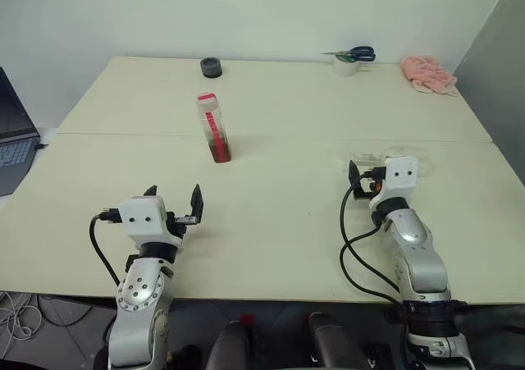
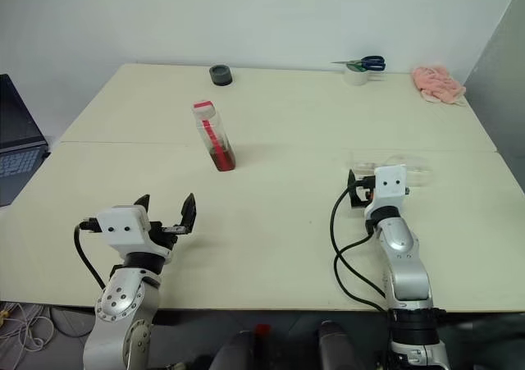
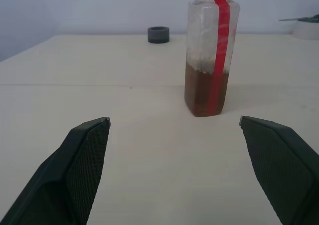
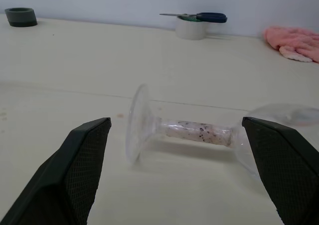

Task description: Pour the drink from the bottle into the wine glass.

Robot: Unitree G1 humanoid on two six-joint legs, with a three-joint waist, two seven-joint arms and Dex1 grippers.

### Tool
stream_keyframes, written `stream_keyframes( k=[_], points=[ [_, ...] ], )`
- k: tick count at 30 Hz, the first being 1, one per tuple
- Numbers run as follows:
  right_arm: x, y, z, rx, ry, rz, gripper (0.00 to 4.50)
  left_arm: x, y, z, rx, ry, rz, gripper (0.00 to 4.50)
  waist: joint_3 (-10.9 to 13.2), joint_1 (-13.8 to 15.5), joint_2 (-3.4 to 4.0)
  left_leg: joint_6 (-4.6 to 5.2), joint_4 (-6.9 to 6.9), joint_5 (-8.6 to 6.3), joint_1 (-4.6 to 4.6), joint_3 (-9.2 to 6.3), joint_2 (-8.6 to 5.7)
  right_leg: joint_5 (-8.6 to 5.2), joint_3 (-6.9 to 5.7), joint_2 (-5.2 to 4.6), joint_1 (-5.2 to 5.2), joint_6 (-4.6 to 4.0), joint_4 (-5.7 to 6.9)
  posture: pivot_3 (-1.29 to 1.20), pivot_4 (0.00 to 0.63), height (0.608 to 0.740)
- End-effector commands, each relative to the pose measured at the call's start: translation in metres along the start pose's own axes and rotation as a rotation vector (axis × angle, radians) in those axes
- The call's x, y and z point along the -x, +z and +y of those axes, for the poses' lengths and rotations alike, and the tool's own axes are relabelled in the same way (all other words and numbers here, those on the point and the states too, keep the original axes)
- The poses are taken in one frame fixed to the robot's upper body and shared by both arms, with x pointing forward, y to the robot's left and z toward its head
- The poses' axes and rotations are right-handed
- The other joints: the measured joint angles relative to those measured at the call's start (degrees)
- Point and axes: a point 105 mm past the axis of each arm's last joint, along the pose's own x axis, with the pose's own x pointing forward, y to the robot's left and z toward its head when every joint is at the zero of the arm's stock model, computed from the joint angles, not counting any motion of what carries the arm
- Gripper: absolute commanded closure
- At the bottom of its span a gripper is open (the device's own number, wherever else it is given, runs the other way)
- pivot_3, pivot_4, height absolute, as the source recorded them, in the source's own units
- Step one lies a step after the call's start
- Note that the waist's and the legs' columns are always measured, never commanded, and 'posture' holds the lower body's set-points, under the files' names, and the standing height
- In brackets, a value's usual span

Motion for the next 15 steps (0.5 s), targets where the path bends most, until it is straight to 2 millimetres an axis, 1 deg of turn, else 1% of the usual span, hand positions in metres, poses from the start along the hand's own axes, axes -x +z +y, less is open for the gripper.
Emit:
stream_keyframes(
  k=[1, 5, 10, 13, 15],
  points=[
    [0.002, 0.017, -0.003, 0.016, -0.015, -0.062, 0.0, -0.001, 0.012, -0.005, -0.003, -0.009, -0.049, 0.03, 0.0, 0.0, 0.0, 0.0, 0.0, 0.0, 0.0, 0.0, 0.0, 0.0, 0.0, 0.0, 0.0, 0.0, 0.0, 0.0, 0.15, 0.74],
    [0.002, 0.016, -0.002, 0.015, -0.011, -0.062, 0.0, 0.0, 0.012, -0.006, 0.025, -0.013, -0.054, 0.03, 0.0, 0.0, 0.0, 0.0, 0.0, 0.0, 0.0, 0.0, 0.0, 0.0, 0.0, 0.0, 0.0, 0.0, 0.0, 0.0, 0.15, 0.74],
    [0.002, 0.015, -0.001, 0.014, -0.005, -0.062, 0.0, -0.001, 0.01, -0.008, 0.017, -0.014, -0.05, 0.03, 0.0, 0.0, 0.0, 0.0, 0.0, 0.0, 0.0, 0.0, 0.0, 0.0, 0.0, 0.0, 0.0, 0.0, 0.0, 0.0, 0.15, 0.74],
    [-0.002, 0.035, 0.026, 0.062, 0.155, -0.16, 0.0, -0.01, 0.012, -0.013, -0.013, -0.014, -0.064, 0.03, 0.0, 0.0, 0.0, 0.0, 0.0, 0.0, 0.0, 0.0, -0.01, 0.0, 0.0, 0.0, 0.0, 0.0, 0.0, 0.0, 0.15, 0.74],
    [-0.008, 0.053, 0.05, 0.044, 0.298, -0.221, 0.0, -0.024, 0.014, -0.016, -0.013, 0.017, -0.065, 0.03, 0.0, -0.1, 0.0, 0.0, 0.01, 0.0, 0.02, 0.01, -0.03, 0.0, 0.01, 0.0, 0.0, 0.01, 0.0, 0.0, 0.15, 0.74]
  ],
)
